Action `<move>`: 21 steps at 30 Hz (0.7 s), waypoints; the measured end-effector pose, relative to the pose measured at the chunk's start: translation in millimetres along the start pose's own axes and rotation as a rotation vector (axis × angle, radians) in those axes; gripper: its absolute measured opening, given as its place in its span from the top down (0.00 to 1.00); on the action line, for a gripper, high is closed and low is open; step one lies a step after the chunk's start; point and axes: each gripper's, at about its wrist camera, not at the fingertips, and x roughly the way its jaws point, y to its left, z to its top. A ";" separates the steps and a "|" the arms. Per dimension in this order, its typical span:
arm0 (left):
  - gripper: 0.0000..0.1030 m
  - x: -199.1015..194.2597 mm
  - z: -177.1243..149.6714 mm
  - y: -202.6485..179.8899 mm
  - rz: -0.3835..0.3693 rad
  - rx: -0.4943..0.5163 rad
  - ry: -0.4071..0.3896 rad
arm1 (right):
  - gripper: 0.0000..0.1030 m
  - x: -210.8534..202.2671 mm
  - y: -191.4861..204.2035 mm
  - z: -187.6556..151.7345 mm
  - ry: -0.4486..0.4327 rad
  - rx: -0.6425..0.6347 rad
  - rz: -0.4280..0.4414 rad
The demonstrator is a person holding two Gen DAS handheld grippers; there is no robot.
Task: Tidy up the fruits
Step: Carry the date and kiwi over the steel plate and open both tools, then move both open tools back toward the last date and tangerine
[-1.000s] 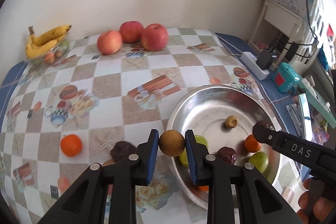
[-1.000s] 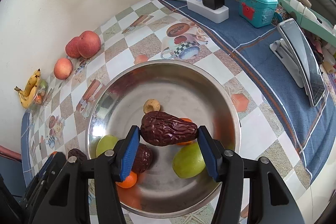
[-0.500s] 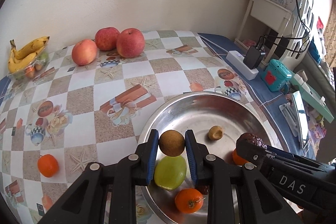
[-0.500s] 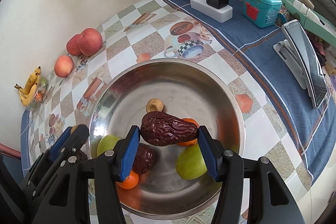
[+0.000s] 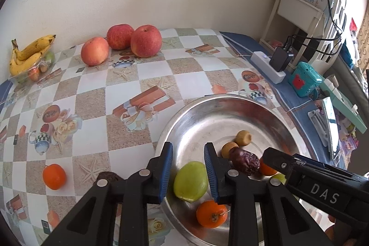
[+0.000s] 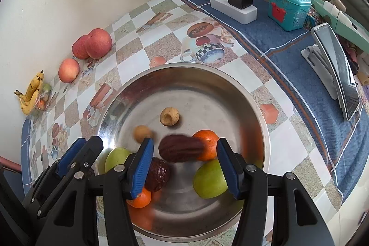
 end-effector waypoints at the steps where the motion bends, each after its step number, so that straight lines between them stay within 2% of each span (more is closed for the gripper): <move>1: 0.69 0.4 -0.3 1.7 0.012 -0.002 0.005 | 0.43 -0.3 0.1 0.0 -0.002 -0.001 -0.001; 7: 0.69 0.1 -3.6 22.8 0.066 -0.068 0.048 | 0.43 0.1 0.4 0.3 0.004 -0.004 -0.002; 9: 0.65 -1.0 -4.7 31.5 0.085 -0.098 0.066 | 0.43 0.1 1.1 0.0 0.005 -0.007 -0.002; 11: 0.58 -3.1 -5.6 41.4 0.099 -0.135 0.080 | 0.43 0.2 2.2 -0.6 0.008 -0.013 -0.001; 13: 0.42 -5.8 -6.9 52.4 0.122 -0.176 0.099 | 0.43 0.9 3.6 -1.4 0.011 -0.021 -0.001; 17: 0.29 -8.5 -12.7 80.3 0.201 -0.259 0.154 | 0.43 2.2 6.8 -3.3 0.017 -0.037 0.002; 18: 0.22 -8.7 -14.6 87.7 0.219 -0.280 0.163 | 0.41 2.6 8.0 -3.9 0.018 -0.042 0.005; 19: 0.16 -9.1 -16.5 95.5 0.233 -0.305 0.170 | 0.37 3.1 9.3 -4.4 0.021 -0.048 0.008; 20: 0.14 -9.9 -19.0 103.7 0.246 -0.333 0.175 | 0.26 3.6 10.5 -5.0 0.023 -0.053 0.012; 21: 0.10 -10.7 -21.3 110.6 0.259 -0.358 0.179 | 0.19 4.0 11.6 -5.7 0.023 -0.057 0.015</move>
